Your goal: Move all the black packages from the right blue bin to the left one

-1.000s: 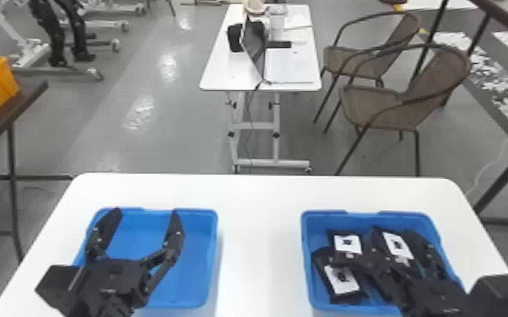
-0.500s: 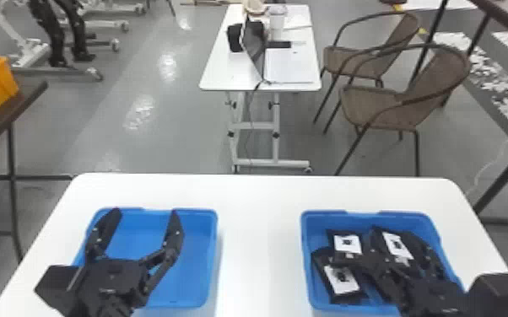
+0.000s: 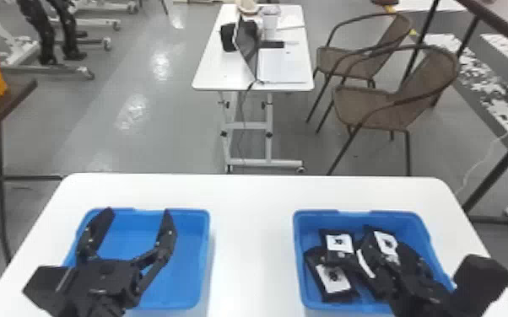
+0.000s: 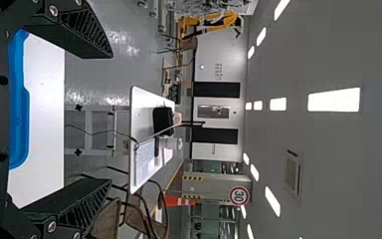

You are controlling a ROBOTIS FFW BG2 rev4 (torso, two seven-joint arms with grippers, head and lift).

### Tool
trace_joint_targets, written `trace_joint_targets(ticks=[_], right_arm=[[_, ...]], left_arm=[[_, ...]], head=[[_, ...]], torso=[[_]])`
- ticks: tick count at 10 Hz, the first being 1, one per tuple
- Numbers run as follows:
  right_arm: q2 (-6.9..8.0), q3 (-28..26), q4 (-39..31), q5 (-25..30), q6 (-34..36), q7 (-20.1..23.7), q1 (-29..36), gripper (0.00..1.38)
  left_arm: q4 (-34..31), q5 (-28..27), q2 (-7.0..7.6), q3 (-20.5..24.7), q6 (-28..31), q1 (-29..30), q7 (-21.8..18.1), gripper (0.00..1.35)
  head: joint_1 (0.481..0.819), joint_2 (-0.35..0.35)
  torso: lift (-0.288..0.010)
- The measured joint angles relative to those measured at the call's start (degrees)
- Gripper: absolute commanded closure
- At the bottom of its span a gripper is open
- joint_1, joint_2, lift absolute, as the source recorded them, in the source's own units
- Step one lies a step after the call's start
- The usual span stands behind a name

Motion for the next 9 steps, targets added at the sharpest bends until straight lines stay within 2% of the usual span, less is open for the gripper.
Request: trace_joint_targets(ticks=[2,4,8,9], right_arm=[[0.00,-0.16,1.34,-7.27,7.00,-3.24,-3.08,0.51],[0.13,-0.27,4.43,-12.72,10.09,-6.94,-6.12,0.51],[-0.34,-1.05,8.59,-18.01,13.58,-12.47,-9.43,0.51],[-0.41,-1.12,9.99,-19.44,13.57,-12.62,-10.20,0.52]], left_arm=[[0.19,0.40,0.03,-0.09,0.02,-0.06,-0.15,0.13],[0.30,0.62,0.16,-0.17,0.08,-0.10,-0.28,0.13],[0.32,0.85,0.18,-0.10,0.17,-0.10,-0.69,0.13],[0.32,0.88,0.16,-0.10,0.18,-0.07,-0.75,0.13]], head=[[0.695,0.019],[0.695,0.024],[0.695,0.014],[0.695,0.015]], torso=[[-0.041],[-0.041],[-0.041],[-0.041]])
